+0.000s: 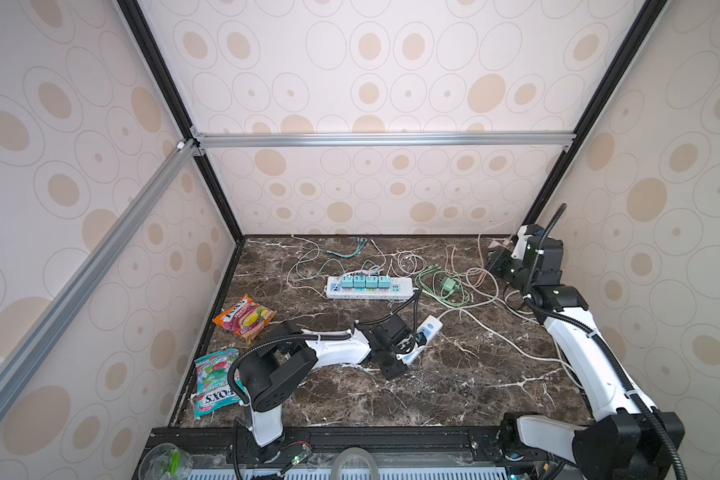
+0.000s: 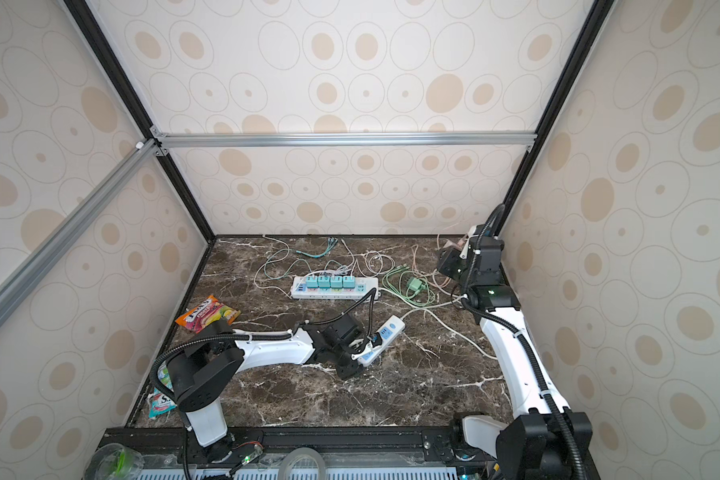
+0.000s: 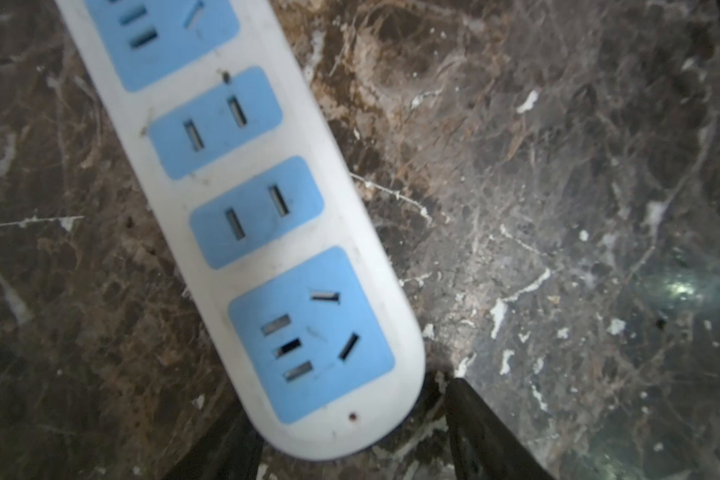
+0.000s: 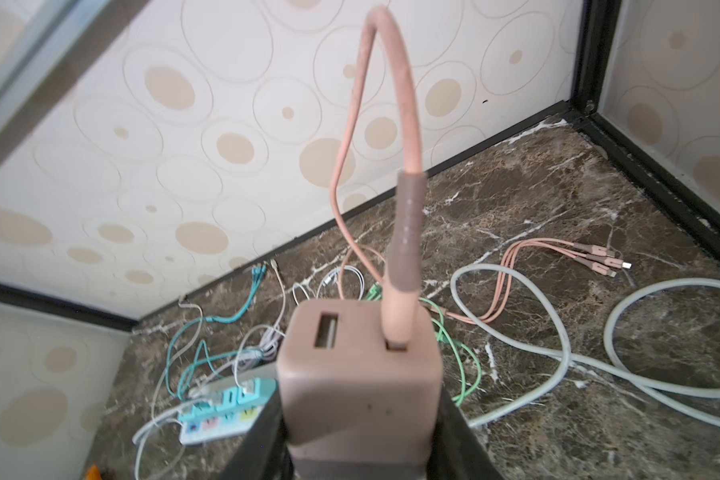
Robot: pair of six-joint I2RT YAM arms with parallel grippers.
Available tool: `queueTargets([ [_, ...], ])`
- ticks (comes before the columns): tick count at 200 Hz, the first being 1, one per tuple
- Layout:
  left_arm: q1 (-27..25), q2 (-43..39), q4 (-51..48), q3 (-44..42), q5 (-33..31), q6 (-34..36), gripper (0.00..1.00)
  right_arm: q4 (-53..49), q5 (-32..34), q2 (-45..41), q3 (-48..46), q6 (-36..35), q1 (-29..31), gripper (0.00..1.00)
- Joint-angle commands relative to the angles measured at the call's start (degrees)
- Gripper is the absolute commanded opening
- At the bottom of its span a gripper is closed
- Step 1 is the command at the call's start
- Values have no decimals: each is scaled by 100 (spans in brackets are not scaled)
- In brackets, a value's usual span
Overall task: Insert the plug
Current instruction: 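Grasp the pink charger with the right gripper while the left gripper reaches the blue-socket strip, then pass the pink charger from the right gripper into the left gripper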
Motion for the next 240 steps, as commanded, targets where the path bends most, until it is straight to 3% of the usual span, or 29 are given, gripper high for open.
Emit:
queueTargets([
  [1,173,-145,-581,-232,-673,80,71,263,-616,-281,-135,-1255,204,8],
  [22,452,-576,-482,-230,-704,-189,75,490,-812,-411,-424,-2180,591,7],
  [60,829,-1998,638,-365,764,-509,91,1307,-691,-604,-1221,-3748,1292,7],
  [74,939,-2412,1086,-375,891,-797,98,1493,-602,-628,-1414,-4366,1593,8],
  [97,1166,-2721,1351,-61,911,-1457,99,1660,-484,-597,-1575,-5153,1911,8],
  [158,1318,-2119,1389,1012,1693,-3170,93,2586,-629,-732,-2125,-6740,2513,7],
  [174,1314,-2005,1473,1095,1783,-3300,90,2564,-633,-733,-2113,-6866,2601,7],
  [200,1329,-1851,1235,1267,1389,-3352,85,2386,-631,-764,-2013,-6953,2748,7],
  [240,1331,-1741,1278,1357,1577,-3379,74,2318,-457,-760,-1957,-7007,2973,7],
])
